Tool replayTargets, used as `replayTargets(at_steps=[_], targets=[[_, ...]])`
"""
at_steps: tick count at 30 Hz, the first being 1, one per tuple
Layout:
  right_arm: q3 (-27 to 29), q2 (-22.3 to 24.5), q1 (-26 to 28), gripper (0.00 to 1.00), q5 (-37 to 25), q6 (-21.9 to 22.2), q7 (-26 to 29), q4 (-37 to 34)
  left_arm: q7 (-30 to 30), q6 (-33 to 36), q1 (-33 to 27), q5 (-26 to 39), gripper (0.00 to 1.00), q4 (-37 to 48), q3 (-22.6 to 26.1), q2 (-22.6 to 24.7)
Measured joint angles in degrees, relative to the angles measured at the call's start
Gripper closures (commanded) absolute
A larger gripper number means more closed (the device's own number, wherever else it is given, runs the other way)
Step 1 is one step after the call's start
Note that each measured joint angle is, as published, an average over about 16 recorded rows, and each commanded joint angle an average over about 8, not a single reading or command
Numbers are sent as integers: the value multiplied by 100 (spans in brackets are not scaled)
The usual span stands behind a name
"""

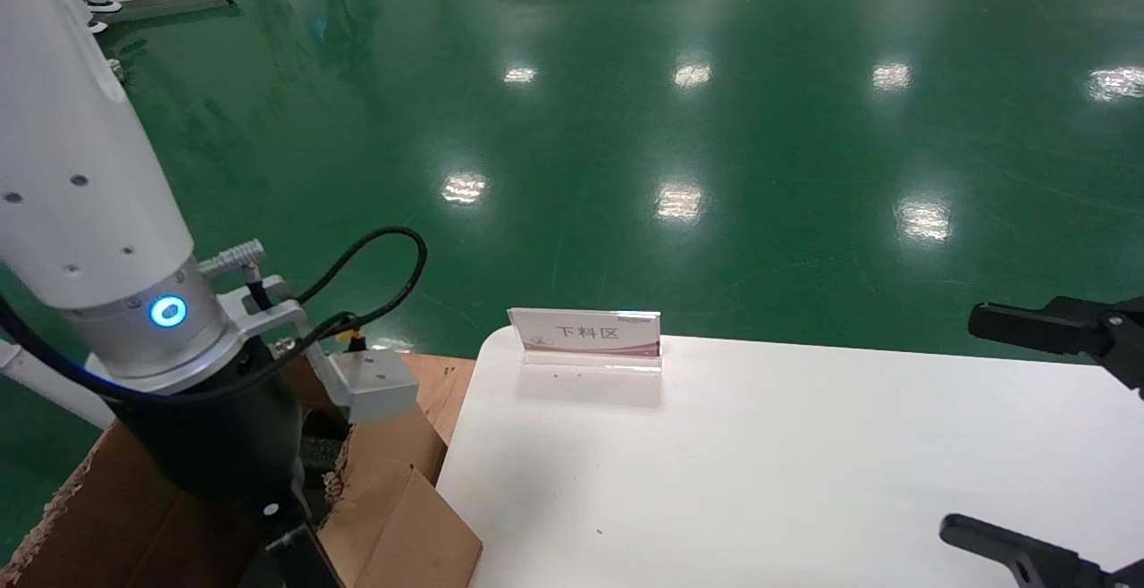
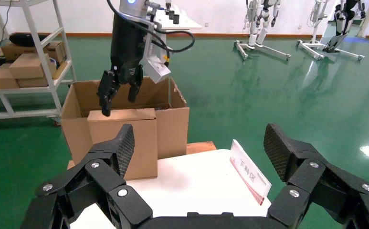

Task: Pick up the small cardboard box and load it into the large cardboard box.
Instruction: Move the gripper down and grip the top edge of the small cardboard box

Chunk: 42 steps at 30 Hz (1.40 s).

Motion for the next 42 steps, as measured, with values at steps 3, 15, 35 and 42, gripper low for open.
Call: replayTargets(at_steps=[3,15,35,42], targets=[[0,0,0,0,0,0,0,0,-27,-67,70,12,0,0,50,5],[0,0,0,0,0,0,0,0,-72,-348,395,164,0,0,197,13],[0,0,0,100,0,0,0,0,-110,-615,703,404,100,0,321,86],[0,0,0,100,0,0,0,0,-113,-646,736,432,100,0,333,97]])
